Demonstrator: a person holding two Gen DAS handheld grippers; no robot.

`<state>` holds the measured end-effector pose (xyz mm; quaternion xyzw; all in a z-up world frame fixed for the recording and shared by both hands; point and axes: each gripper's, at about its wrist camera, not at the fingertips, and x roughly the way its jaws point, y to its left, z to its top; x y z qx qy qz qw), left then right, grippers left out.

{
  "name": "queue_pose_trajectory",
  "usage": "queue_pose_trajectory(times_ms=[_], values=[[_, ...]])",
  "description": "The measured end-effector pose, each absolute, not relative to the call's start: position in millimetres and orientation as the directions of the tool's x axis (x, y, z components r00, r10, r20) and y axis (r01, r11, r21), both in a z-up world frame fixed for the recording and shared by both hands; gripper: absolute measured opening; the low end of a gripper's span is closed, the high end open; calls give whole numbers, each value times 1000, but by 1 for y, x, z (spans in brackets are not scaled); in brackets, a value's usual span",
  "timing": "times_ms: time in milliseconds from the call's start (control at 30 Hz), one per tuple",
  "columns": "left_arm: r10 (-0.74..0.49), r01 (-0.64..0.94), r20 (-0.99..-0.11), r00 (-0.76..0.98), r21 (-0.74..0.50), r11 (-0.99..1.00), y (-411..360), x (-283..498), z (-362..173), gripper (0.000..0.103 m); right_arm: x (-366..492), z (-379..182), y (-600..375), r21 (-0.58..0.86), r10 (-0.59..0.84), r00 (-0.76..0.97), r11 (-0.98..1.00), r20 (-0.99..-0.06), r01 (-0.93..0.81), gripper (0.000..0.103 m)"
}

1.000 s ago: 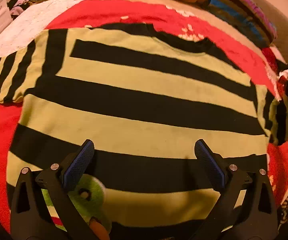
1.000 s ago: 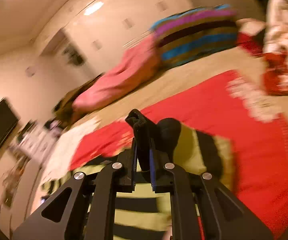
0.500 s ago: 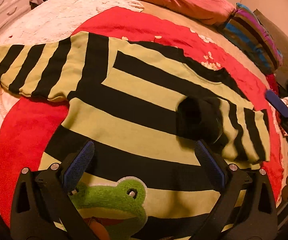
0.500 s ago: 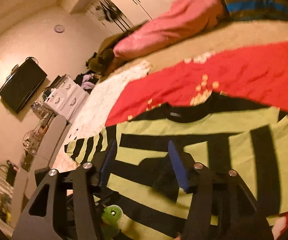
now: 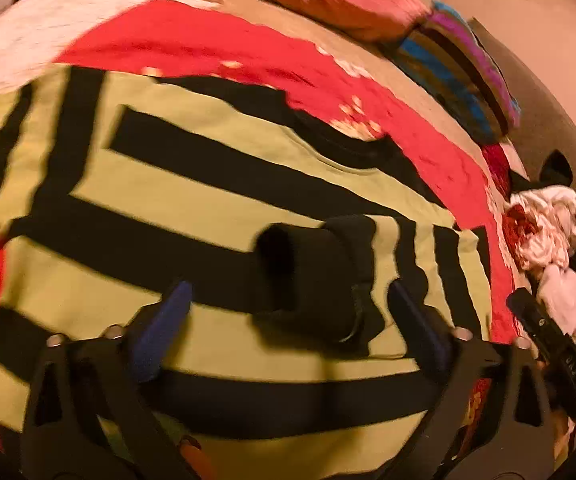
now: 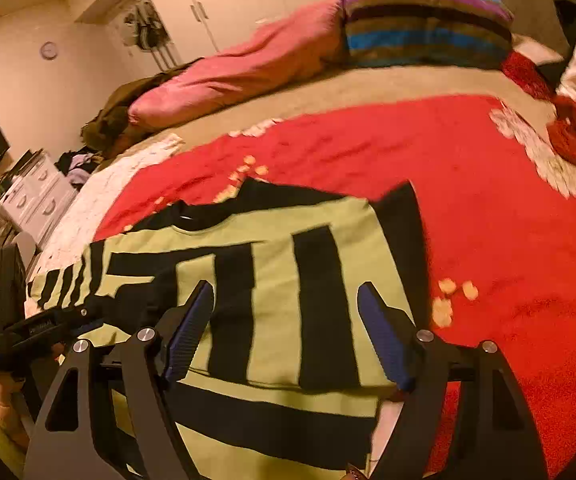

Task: Fold small clothes
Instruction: 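Carry the held sleeve across the shirt body with the right gripper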

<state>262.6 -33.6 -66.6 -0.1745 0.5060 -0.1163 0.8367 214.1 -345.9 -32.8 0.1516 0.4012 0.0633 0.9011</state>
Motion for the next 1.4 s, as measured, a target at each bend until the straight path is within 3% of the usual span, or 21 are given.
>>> queue_pose_trajectory(times_ms=[33,67,167,300,433,667,800,933,1033,1200,1300,1400], values=[[-353,23,-832,427,-381,924,-42,269,-73,53,215,-34,-344,324,232,667,946,-708,14,76],[-331,18,-855,400,-354,935,-47,273,-78,23,215,-36,-345,322,229,660,946,-715,21,76],[-302,30,-869,392,-317,948,-57,281,-83,6,214,-34,-348,311,218,658,950,-721,27,76],[-290,63,-836,466,-296,953,-45,281,-49,5,215,-30,-346,297,214,666,955,-715,12,77],[-167,30,-794,585,-184,982,-13,284,-11,5,223,-30,-334,303,241,661,953,-710,-22,77],[-39,-2,-858,512,-47,999,16,305,-43,8,239,-47,-301,269,250,602,961,-758,-60,77],[-5,4,-871,491,-3,1000,26,301,-65,16,240,-46,-291,224,231,605,971,-762,-88,77],[15,-61,-845,534,-21,998,42,287,-48,20,250,-50,-286,167,214,610,977,-763,-135,77],[77,-132,-797,599,-3,991,53,271,-22,18,265,-69,-297,130,159,549,987,-820,-92,79],[-28,-16,-787,616,-48,999,24,259,-6,18,271,-95,-307,153,152,500,987,-852,-40,79],[-73,56,-814,576,-49,997,-6,267,-26,18,267,-96,-303,139,145,508,989,-849,-50,83],[-29,36,-865,501,-13,999,-13,285,-63,19,261,-89,-303,146,154,512,988,-845,-57,84]])
